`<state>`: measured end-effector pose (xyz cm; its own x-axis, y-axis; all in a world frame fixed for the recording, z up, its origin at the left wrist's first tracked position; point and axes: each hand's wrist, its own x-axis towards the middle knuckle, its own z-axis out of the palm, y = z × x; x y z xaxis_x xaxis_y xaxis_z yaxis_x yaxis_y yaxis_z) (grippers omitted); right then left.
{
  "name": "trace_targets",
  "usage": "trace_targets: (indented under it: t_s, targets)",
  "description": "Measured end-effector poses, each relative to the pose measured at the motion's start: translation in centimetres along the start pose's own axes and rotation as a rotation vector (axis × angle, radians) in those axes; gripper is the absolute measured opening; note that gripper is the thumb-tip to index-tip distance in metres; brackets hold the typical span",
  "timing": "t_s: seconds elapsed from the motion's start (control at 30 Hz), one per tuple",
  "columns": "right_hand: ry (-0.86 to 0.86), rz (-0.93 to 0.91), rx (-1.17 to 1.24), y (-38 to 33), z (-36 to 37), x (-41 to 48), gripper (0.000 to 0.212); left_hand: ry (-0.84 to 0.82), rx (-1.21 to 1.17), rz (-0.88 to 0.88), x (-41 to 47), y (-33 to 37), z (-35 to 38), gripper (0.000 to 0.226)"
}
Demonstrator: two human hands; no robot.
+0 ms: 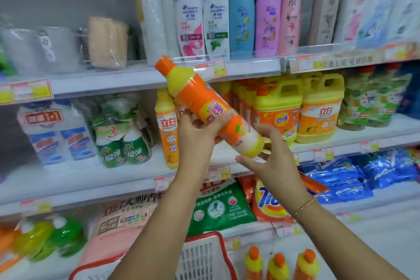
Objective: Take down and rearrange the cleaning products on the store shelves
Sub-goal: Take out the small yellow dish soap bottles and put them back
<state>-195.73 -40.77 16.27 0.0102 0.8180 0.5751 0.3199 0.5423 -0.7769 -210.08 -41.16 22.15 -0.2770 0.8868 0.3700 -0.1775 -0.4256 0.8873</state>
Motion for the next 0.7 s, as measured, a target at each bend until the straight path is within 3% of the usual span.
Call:
trace_targets:
  t_s: [0.07, 0.17, 0.4, 0.47, 0.57, 0.7]
  targets:
    - [0.102, -0.093, 0.081, -1.1, 0.5, -1.6, 0.066, -0.020, -0.076, -0.049, -1.0, 1.6, -0.5, 0.041]
    - [0.185, -0.189, 0.143, -2.7, 1.0, -3.0, 0.067, -0.074, -0.121, -0.089, -2.6, 3.4, -1.3, 0.054]
    - [0.162, -0.392, -0.015, -5.6, 0.4, -3.3, 0.057, -0.120, -0.258, -0.110, -4.1, 4.4, -3.0, 0.052]
    - [0.098, -0.265, 0.150, -6.1, 0.0, -3.3, 0.049, -0.130, -0.318, -0.080, -4.1, 4.2, -3.3, 0.046]
    - [-0.103, 0.111, 0.622, -6.0, -0.6, -2.7, 0.035, -0.177, -0.397, -0.057, -3.9, 3.8, -3.3, 0.043]
    - [-0.491, 0.628, 1.183, -4.7, -1.0, -2.3, 0.073, -0.327, -0.497, -0.040, -3.1, 2.7, -3.5, 0.057]
